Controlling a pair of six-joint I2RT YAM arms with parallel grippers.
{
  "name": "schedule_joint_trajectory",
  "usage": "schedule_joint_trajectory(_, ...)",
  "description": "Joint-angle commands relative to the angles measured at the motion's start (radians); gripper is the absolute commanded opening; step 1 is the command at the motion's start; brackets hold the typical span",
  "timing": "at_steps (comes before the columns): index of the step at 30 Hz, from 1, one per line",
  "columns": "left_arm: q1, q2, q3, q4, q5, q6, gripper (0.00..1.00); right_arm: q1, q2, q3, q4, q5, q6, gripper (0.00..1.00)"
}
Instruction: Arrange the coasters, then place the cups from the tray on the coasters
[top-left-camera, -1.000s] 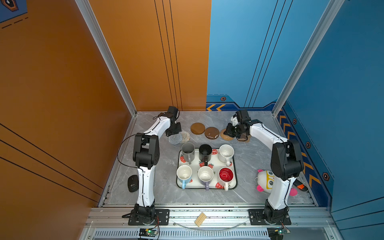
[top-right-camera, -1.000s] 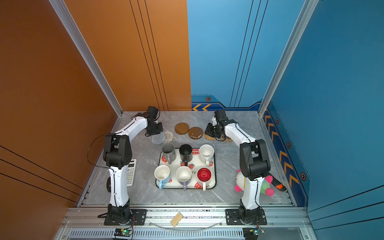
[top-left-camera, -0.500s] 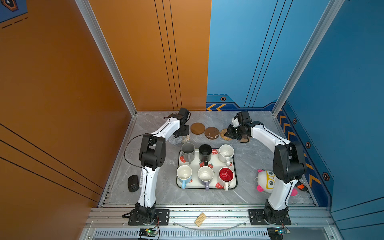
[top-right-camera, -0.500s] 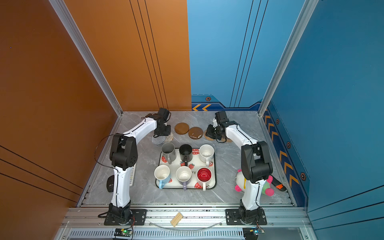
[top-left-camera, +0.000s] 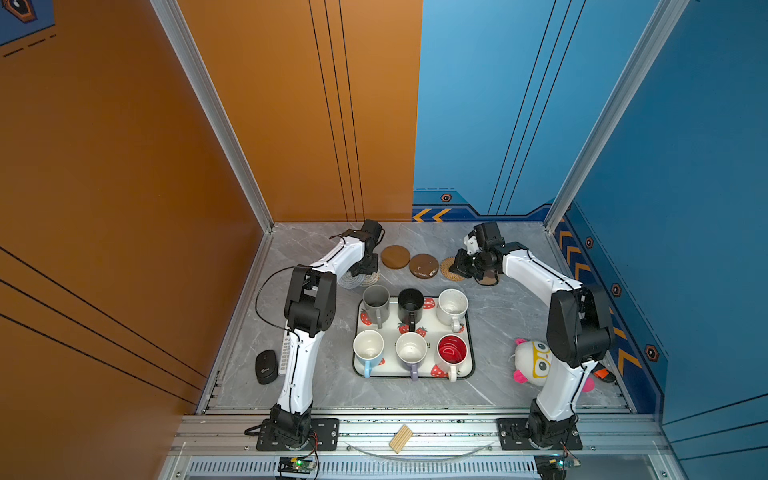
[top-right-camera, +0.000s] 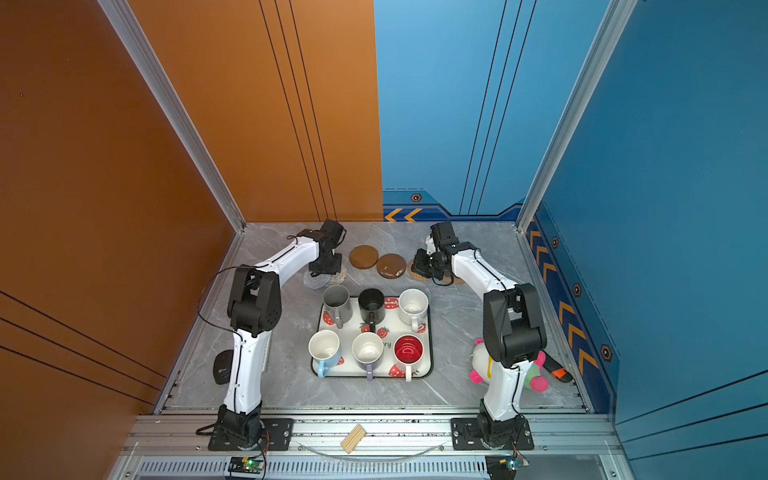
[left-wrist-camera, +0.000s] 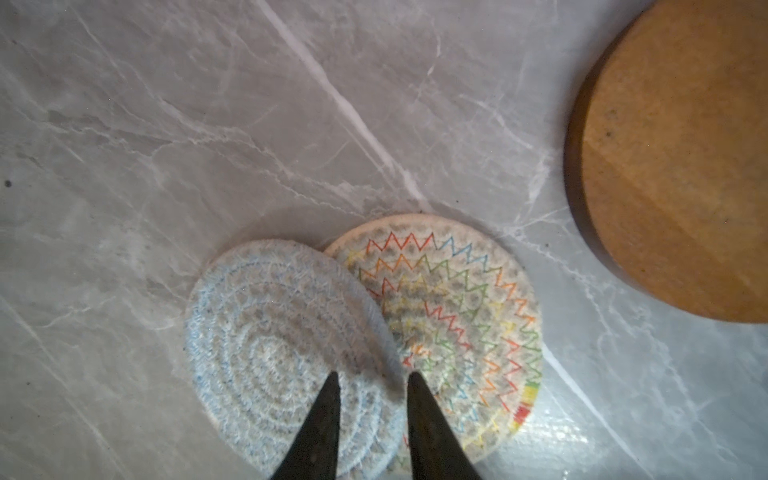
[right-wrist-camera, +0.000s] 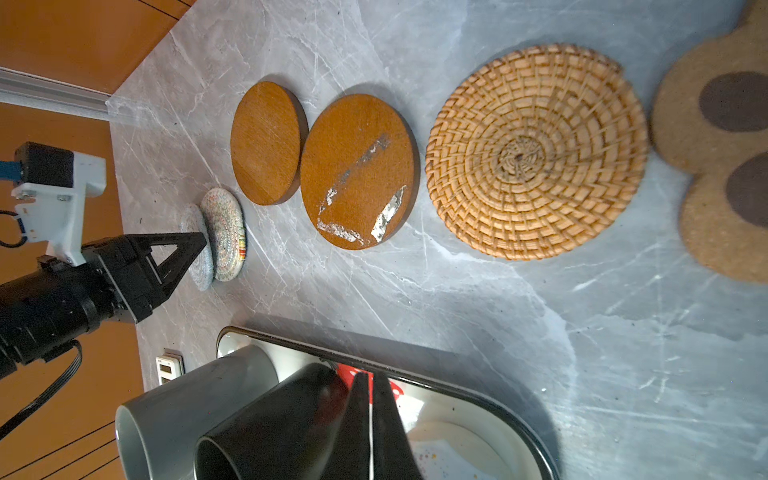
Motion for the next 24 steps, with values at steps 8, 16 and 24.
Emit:
schedule_joint_trajectory(8,-0.021,0.041,0.041,-0.031,-0.007,0.015,0.29,0.0,-0.021,-0.02,-0.005,0.018,0.004,0.0)
schedule_joint_trajectory(16,-0.012,0.034,0.018,-0.034,-0.068,0.034,0.23,-0.003,-0.026,-0.028,-0.003,0.019,0.002,0.0)
schedule_joint_trajectory(24,-0.011,0.017,0.009,-0.035,-0.093,0.046,0.16,-0.001,-0.022,-0.029,0.003,0.015,0.007,0.0)
